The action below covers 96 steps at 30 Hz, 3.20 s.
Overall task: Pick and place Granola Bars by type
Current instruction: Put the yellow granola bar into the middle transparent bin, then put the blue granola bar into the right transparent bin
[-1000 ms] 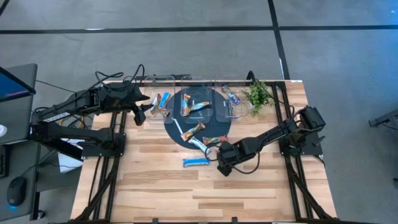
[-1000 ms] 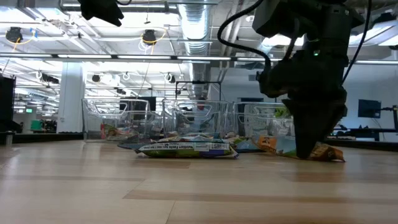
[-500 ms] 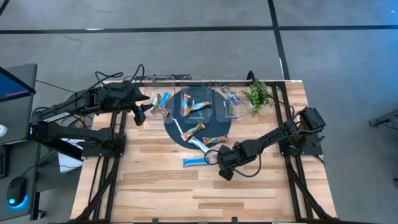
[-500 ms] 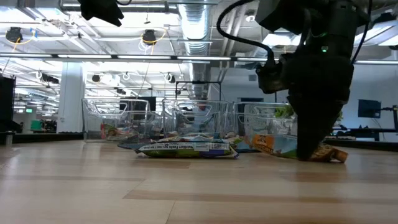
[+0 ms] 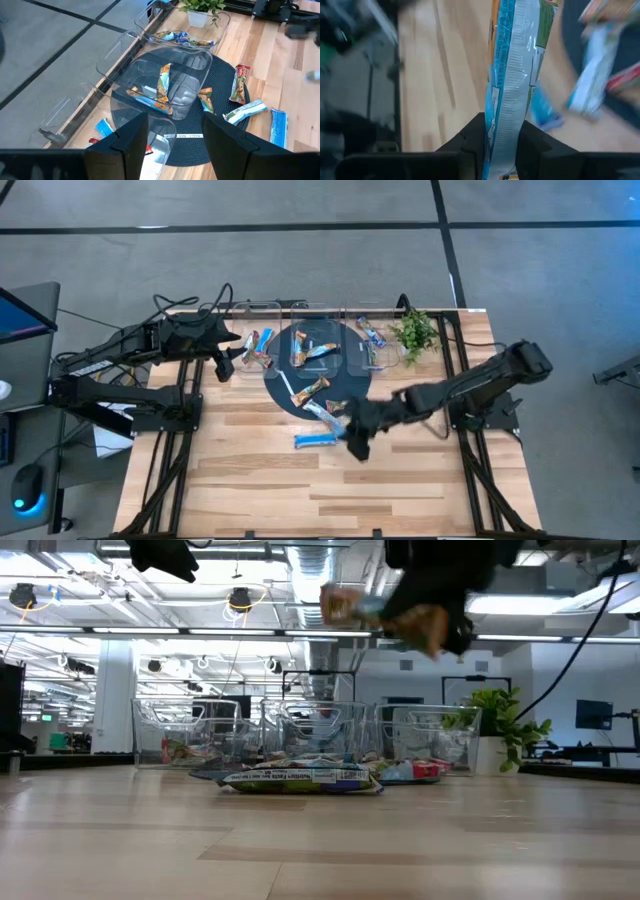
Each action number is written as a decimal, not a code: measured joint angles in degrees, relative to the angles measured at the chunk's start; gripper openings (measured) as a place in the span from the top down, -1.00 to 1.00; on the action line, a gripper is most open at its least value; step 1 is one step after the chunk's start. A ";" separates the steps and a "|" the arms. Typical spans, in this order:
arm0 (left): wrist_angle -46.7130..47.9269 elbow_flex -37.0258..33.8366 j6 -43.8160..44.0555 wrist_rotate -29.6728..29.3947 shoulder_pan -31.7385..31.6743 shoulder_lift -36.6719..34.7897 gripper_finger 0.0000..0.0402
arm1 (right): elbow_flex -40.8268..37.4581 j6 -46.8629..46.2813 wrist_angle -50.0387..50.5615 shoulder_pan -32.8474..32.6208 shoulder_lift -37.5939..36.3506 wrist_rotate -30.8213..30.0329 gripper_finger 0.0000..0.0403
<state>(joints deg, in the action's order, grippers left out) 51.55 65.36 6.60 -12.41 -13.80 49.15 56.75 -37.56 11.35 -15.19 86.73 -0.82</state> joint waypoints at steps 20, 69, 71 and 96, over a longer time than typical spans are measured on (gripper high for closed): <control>-0.04 0.00 -0.18 -0.05 0.00 0.00 0.10 | 0.23 -9.48 -18.65 27.50 -4.00 2.22 0.67; -3.08 0.00 6.74 3.95 0.00 0.00 0.10 | 14.97 2.24 -15.39 36.14 12.97 12.98 -0.08; -3.09 0.04 6.72 8.05 0.00 0.39 0.10 | 14.97 6.55 -13.56 34.87 10.19 13.72 -0.07; -12.46 0.06 -5.34 21.55 9.79 28.79 0.10 | 14.94 19.17 33.13 7.15 -5.50 -11.17 0.22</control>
<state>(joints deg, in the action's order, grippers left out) 39.09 65.42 1.26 9.14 -4.01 77.93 71.69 -18.39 44.47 -8.05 81.23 -11.99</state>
